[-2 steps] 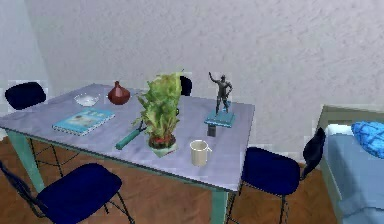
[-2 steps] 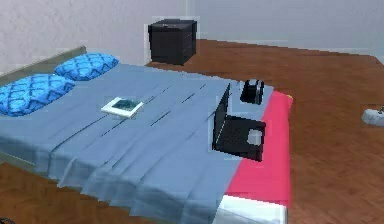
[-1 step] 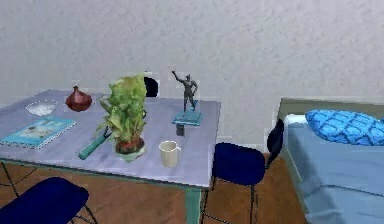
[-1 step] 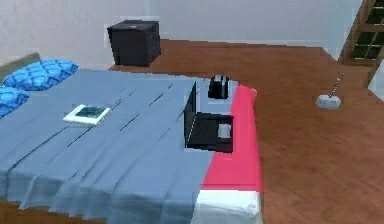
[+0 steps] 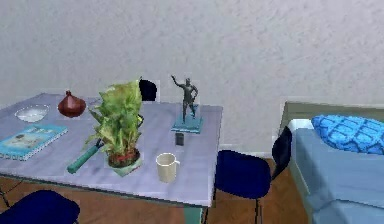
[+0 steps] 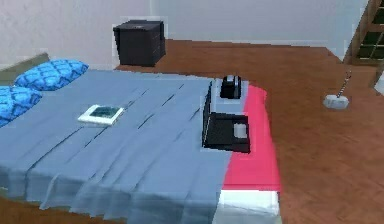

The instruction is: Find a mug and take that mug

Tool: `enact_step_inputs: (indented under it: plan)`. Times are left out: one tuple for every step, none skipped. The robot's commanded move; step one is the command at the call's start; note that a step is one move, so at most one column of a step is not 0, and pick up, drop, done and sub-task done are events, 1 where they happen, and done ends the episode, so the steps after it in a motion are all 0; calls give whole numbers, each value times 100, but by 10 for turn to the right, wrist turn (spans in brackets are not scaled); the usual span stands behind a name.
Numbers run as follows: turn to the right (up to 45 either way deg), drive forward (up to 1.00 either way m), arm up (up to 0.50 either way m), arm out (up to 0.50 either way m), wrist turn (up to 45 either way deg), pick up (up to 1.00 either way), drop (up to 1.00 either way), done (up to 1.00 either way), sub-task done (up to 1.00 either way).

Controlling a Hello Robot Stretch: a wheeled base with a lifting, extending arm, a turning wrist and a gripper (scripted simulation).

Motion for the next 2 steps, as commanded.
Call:
enact_step_inputs:
  plan:
    - [-450, 0, 0, 0, 0, 0, 0, 0, 0]
    - [-450, 0, 0, 0, 0, 0, 0, 0, 0]
